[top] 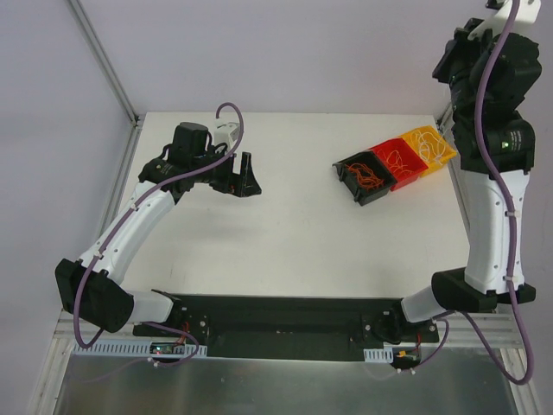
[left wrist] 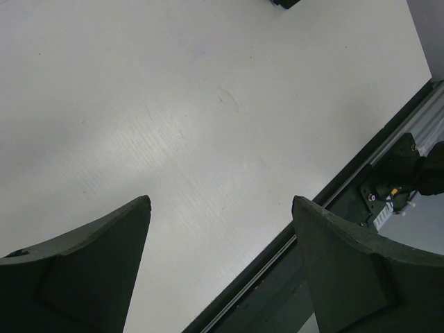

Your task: Untangle the cables

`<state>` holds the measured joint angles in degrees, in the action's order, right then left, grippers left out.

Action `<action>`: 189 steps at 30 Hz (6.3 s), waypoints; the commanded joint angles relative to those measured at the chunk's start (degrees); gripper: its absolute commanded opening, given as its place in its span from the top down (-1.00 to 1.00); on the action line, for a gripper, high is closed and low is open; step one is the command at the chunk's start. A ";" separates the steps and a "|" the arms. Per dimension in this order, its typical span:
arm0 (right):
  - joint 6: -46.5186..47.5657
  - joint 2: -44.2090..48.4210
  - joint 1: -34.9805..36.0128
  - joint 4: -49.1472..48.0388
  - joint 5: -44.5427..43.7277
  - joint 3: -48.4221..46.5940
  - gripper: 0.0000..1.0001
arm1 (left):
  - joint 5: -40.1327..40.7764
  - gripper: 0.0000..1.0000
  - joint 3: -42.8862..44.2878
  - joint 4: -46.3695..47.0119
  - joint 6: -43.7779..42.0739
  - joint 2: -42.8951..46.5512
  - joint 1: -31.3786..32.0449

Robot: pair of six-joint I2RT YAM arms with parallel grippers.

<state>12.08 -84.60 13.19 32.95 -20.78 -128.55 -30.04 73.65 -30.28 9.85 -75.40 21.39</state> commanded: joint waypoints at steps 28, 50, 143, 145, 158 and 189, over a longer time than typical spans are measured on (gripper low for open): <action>1.64 -17.53 -18.20 -18.80 6.71 -4.95 1.00 | -2.65 -0.65 -0.43 2.07 0.44 -1.51 0.23; -2.06 -22.54 -23.56 -22.49 10.93 3.82 1.00 | -2.30 -0.65 -0.61 2.07 0.17 -2.83 0.23; -43.29 -38.01 -34.28 -44.74 52.24 23.52 0.99 | -3.62 -0.66 -0.70 2.42 0.52 0.34 0.32; -41.27 -38.10 -34.81 -41.93 52.07 22.91 0.99 | -3.80 -0.66 -0.70 2.51 0.61 0.34 0.32; -20.70 -38.63 -32.88 -14.68 36.97 16.23 0.99 | -4.41 -0.66 -0.79 2.69 0.88 0.16 0.41; -5.48 -53.84 -25.85 7.83 16.73 -10.05 0.47 | -4.94 -0.66 -0.87 2.95 1.05 0.78 0.94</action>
<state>5.69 -141.29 -13.54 38.63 -2.59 -132.60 -32.99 73.14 -28.71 10.57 -76.47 21.45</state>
